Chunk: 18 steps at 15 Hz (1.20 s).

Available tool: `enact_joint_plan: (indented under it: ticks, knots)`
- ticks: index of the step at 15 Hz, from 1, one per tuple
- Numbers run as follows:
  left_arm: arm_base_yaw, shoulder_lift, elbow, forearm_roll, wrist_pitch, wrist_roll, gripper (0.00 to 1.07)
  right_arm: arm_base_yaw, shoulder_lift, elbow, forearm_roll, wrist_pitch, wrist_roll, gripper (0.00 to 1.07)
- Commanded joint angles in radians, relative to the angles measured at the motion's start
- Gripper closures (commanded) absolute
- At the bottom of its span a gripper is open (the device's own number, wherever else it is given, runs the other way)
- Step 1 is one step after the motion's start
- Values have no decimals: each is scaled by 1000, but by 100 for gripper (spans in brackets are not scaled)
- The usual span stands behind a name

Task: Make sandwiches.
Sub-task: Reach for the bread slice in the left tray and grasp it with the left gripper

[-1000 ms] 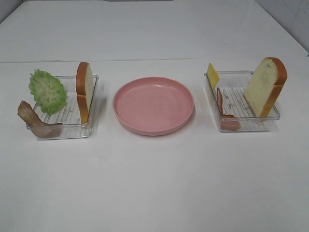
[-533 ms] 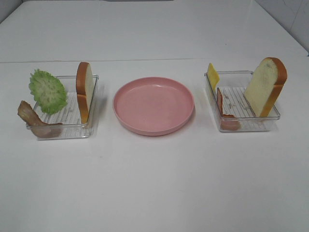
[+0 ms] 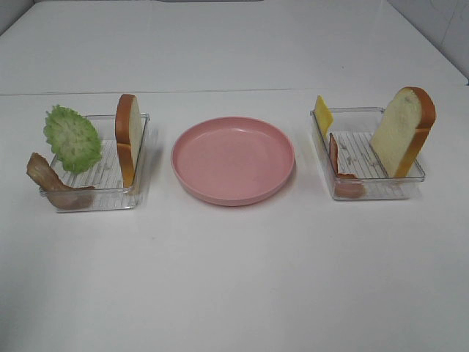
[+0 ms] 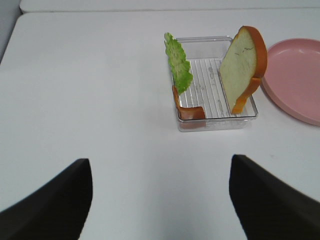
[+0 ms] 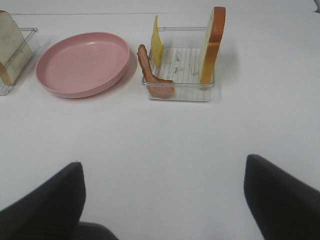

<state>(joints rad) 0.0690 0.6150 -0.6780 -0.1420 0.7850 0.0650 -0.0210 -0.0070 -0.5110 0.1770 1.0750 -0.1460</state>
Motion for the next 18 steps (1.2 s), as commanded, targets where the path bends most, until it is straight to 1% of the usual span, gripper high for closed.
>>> enact_joint_plan:
  ticks: [1, 2, 3, 4, 5, 7, 8, 9, 10, 12, 13, 16, 17, 18]
  knots:
    - [1, 215, -129, -14, 18, -6, 34, 0, -12, 5, 3, -9, -9, 27]
    - [1, 411, -266, -18, 81, -6, 34, 0, -12, 5, 3, -9, -9, 27]
    - [1, 510, -340, -21, 121, -6, 34, 0, -12, 5, 3, -9, -9, 27]
    - [1, 596, -406, -34, 161, -6, 34, 0, -12, 5, 3, -9, -9, 27]
    - [-4, 641, -444, -42, 186, -6, 34, 0, -12, 5, 3, -9, -9, 27]
    - [-41, 792, -574, -54, 252, -6, 34, 0, -12, 5, 3, -9, -9, 27]
    - [-75, 857, -634, -54, 262, -6, 34, 0, -12, 5, 3, -9, -9, 27]
    - [-92, 899, -673, -53, 270, -7, 34, 0, -12, 5, 3, -9, -9, 27]
    - [-158, 1023, -792, -50, 297, -33, 34, 0, -12, 5, 3, -9, -9, 27]
    - [-222, 1139, -909, -17, 355, -121, 34, 0, -12, 5, 3, -9, -9, 27]
    - [-240, 1161, -933, -4, 368, -139, 34, 0, -12, 5, 3, -9, -9, 27]
    - [-348, 1297, -1092, 117, 444, -248, 34, 0, -12, 5, 3, -9, -9, 27]
    - [-396, 1348, -1152, 174, 471, -306, 34, 0, -12, 5, 3, -9, -9, 27]
    - [-424, 1377, -1189, 202, 489, -337, 34, 0, -12, 5, 3, -9, -9, 27]
